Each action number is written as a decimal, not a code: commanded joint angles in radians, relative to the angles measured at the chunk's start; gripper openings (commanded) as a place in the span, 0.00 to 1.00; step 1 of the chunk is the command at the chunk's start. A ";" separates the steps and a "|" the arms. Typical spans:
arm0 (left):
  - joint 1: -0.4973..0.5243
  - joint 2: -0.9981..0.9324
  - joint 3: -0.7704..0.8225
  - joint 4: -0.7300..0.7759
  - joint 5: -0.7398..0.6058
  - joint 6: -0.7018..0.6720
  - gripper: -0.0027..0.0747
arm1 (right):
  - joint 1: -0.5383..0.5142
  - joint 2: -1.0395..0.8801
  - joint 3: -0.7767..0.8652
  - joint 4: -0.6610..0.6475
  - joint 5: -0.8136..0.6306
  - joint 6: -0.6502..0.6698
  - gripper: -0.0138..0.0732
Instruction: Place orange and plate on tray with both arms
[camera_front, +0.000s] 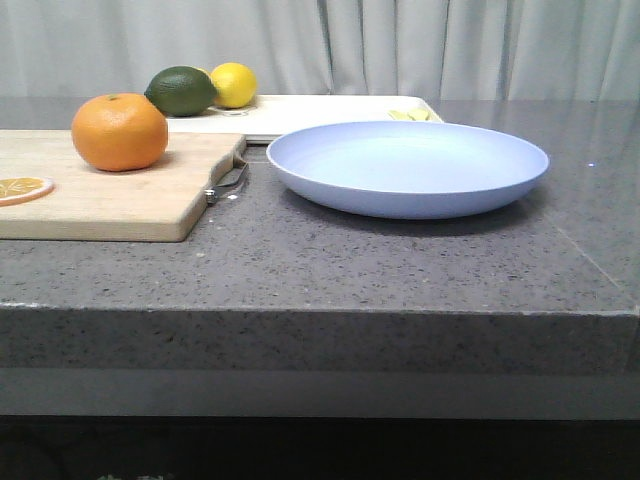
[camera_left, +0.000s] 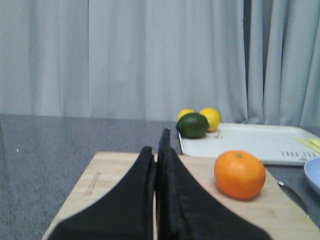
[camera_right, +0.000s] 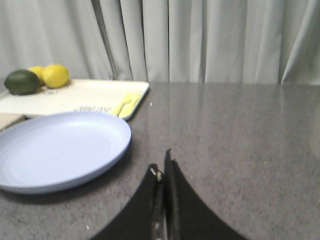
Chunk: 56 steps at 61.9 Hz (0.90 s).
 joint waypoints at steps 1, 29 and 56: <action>0.001 0.101 -0.172 -0.008 0.052 0.000 0.01 | 0.000 0.107 -0.151 0.004 -0.008 -0.009 0.09; 0.001 0.595 -0.432 -0.004 0.122 0.000 0.04 | 0.000 0.570 -0.407 0.004 -0.012 -0.009 0.23; 0.001 0.598 -0.432 -0.007 0.100 0.000 0.86 | 0.000 0.571 -0.407 0.004 0.003 -0.009 0.90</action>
